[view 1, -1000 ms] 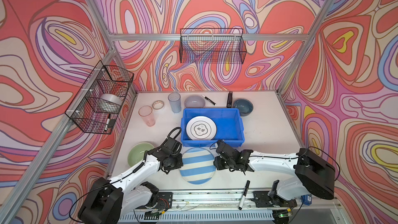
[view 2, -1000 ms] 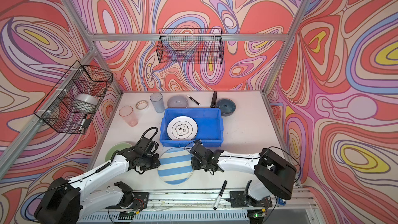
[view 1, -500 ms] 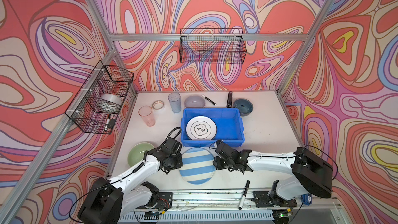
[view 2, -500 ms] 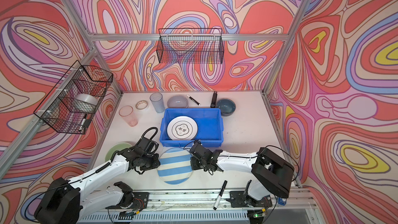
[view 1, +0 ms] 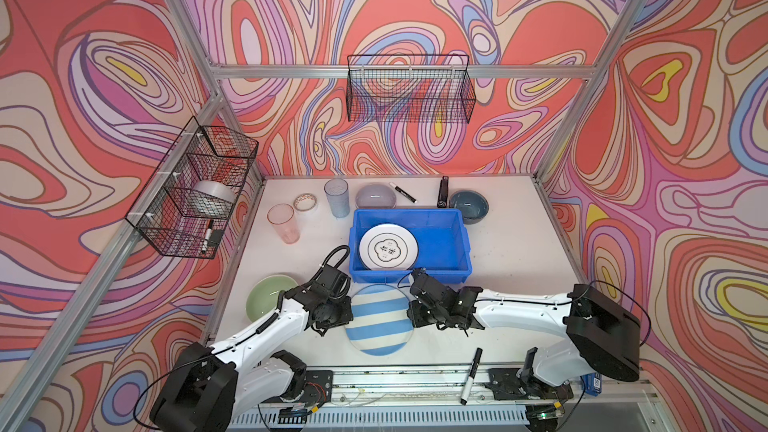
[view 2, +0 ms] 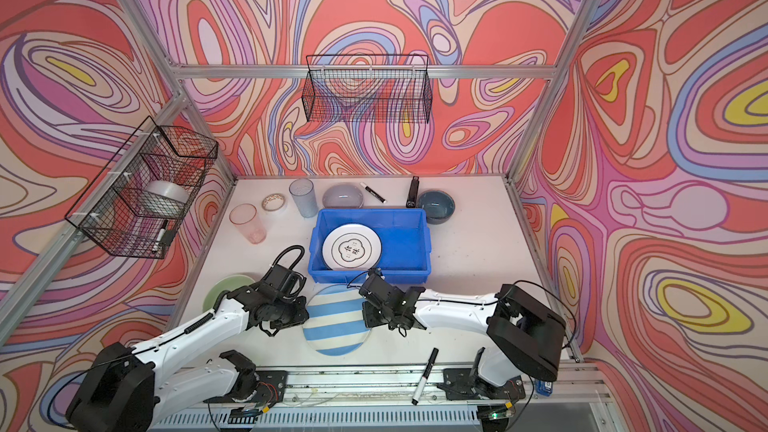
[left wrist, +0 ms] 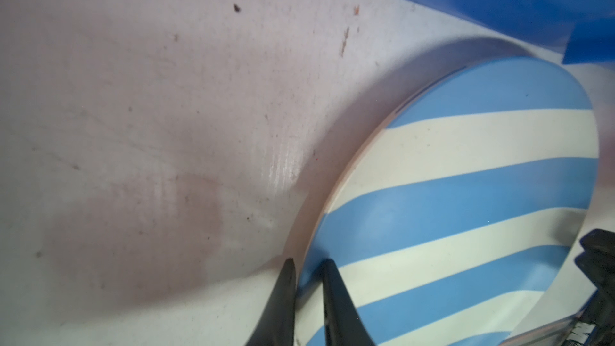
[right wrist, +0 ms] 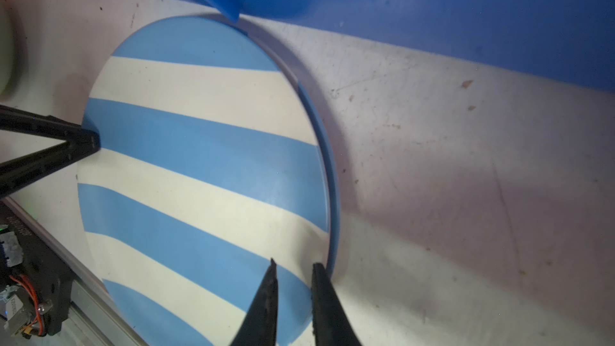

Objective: Place the mixed dishes into the plastic bin
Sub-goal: 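Hold the striped plate rim with the left gripper while the right gripper regrips its edge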

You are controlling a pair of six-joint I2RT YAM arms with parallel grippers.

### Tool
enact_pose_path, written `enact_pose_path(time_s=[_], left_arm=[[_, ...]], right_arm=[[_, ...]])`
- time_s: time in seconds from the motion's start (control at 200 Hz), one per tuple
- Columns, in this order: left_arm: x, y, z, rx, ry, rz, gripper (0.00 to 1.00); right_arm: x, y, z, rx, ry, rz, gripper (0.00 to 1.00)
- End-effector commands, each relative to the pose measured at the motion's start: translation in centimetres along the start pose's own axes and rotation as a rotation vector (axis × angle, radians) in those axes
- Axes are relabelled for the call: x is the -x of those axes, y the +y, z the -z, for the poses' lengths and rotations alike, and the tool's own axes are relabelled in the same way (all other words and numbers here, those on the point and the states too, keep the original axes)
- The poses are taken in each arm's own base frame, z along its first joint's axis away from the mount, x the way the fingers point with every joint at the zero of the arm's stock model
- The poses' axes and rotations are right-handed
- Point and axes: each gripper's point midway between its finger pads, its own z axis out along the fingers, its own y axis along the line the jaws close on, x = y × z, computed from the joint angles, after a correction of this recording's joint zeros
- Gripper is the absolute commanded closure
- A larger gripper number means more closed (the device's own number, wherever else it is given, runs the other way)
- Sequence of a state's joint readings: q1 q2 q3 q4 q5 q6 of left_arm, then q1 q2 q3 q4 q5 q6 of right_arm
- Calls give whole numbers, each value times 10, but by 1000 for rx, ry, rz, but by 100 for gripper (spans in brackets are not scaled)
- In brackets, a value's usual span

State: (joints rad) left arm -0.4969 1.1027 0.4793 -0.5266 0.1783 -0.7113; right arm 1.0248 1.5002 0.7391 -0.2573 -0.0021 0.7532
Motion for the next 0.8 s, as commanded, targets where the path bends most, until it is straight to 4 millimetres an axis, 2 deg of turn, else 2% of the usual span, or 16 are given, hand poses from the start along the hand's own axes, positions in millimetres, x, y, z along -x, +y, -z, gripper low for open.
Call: enact_pose_path(time_s=[0.0,0.366,0.796], left_arm=[[-10,17,-4,67,24,13,82],[-10,18,-4,69,25,15,82],[-13,19,-7,69,34,15,82]], right_arm=[[-2,-5,-3,-34,4,1,79],[-6,-15,-7,-78,12,-23,80],[-6,0,-9,18,7,-34,82]])
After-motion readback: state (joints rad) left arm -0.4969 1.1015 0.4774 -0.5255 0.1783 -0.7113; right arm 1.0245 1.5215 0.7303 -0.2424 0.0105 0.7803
